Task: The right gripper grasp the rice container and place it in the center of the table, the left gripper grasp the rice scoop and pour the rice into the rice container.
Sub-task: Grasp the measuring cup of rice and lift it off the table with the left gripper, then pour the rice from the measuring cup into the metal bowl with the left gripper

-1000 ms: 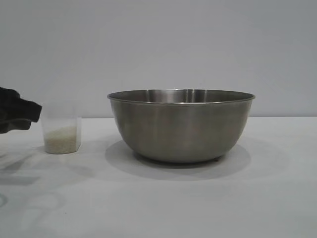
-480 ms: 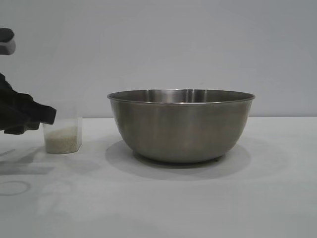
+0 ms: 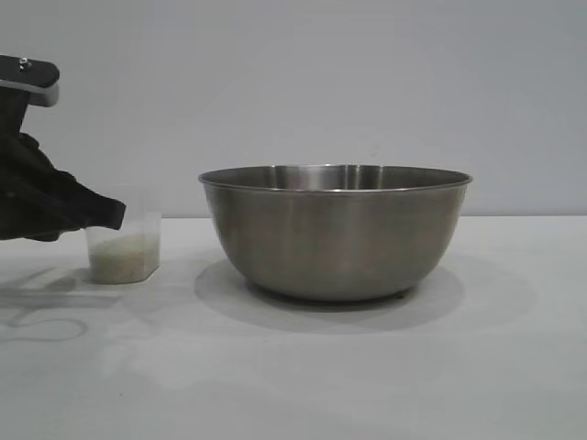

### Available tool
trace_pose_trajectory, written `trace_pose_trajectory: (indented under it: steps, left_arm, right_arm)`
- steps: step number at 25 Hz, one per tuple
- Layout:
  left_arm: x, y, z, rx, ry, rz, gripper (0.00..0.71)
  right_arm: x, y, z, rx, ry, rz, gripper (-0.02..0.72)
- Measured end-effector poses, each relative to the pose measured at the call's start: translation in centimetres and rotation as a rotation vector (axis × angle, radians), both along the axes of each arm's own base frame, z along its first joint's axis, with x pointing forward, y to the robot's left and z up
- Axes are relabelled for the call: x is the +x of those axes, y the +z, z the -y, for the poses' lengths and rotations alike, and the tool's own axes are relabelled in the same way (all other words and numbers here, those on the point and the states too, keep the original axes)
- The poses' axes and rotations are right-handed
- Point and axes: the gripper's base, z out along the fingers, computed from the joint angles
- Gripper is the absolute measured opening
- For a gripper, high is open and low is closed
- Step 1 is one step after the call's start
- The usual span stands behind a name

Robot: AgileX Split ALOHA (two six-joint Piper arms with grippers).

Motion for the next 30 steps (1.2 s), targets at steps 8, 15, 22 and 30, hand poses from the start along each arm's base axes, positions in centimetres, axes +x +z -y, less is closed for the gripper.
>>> trace_pose_trajectory:
  steps: [8, 15, 22, 30]
  left_arm:
    - [0.3, 0.2, 0.1, 0.013, -0.086, 0.013, 0.000]
    - [0.6, 3.1, 0.2, -0.010, -0.084, 0.091, 0.000]
    - [1.7, 7.5, 1.1, 0.017, -0.159, 0.253, 0.000]
    - [3.6, 10.9, 3.8, 0.119, -0.392, 0.436, 0.000]
  right_arm:
    - [0.0, 0.0, 0.0, 0.000, 0.000, 0.000, 0.387]
    - [0.0, 0.0, 0.0, 0.000, 0.000, 0.000, 0.387]
    - [0.0, 0.0, 0.0, 0.000, 0.000, 0.000, 0.387]
    - [0.0, 0.0, 0.0, 0.000, 0.000, 0.000, 0.387]
